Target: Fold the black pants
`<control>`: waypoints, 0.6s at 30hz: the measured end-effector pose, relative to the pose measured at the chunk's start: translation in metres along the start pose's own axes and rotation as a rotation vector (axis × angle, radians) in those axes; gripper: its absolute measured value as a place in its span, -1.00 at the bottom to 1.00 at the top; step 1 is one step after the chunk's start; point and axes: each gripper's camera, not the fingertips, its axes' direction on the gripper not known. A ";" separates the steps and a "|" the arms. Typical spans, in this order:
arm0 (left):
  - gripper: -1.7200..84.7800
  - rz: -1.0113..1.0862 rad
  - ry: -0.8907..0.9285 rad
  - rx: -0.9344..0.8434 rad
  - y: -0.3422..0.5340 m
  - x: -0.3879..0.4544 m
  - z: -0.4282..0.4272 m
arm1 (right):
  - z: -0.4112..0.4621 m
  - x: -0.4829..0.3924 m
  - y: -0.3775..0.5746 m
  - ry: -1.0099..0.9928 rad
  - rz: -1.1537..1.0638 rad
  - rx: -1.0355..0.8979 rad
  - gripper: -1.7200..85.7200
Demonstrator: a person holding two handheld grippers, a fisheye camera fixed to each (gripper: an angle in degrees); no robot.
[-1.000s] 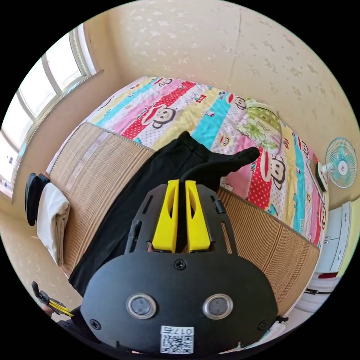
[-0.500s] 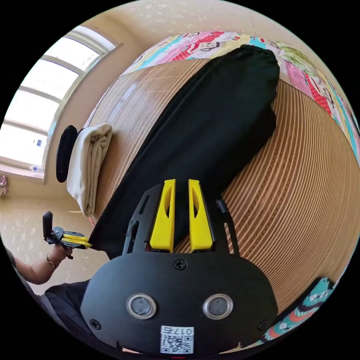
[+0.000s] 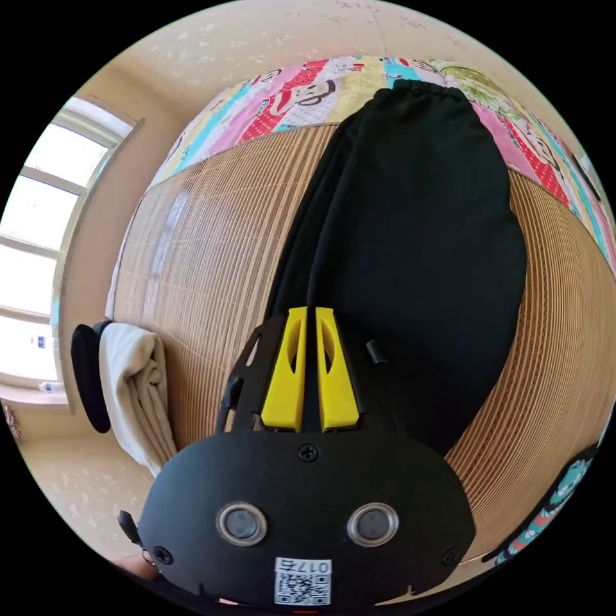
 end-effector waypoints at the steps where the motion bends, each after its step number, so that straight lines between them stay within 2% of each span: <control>1: -0.93 -0.006 0.019 0.011 0.003 0.000 -0.003 | -0.014 -0.002 0.008 -0.049 -0.021 0.069 -0.89; 5: -0.93 -0.052 0.127 0.065 0.027 0.002 -0.007 | -0.038 -0.011 0.021 -0.128 -0.101 0.166 -0.90; 9: -0.93 -0.112 0.100 0.087 0.036 -0.009 -0.003 | 0.010 -0.009 0.002 -0.085 -0.128 -0.032 -0.89; 11: -0.92 -0.150 0.071 0.066 0.031 -0.022 -0.001 | 0.014 0.008 0.007 -0.164 -0.058 -0.042 -0.88; 13: -0.91 -0.128 0.072 0.059 0.026 -0.026 -0.005 | -0.008 0.022 0.032 -0.319 -0.092 0.013 -0.86; 14: -0.90 -0.111 0.066 0.058 0.024 -0.025 -0.008 | -0.014 0.025 0.042 -0.330 -0.108 0.016 -0.85; 18: -0.87 -0.193 -0.041 -0.006 0.022 -0.026 -0.010 | -0.054 0.059 0.131 -0.223 -0.129 -0.026 -0.75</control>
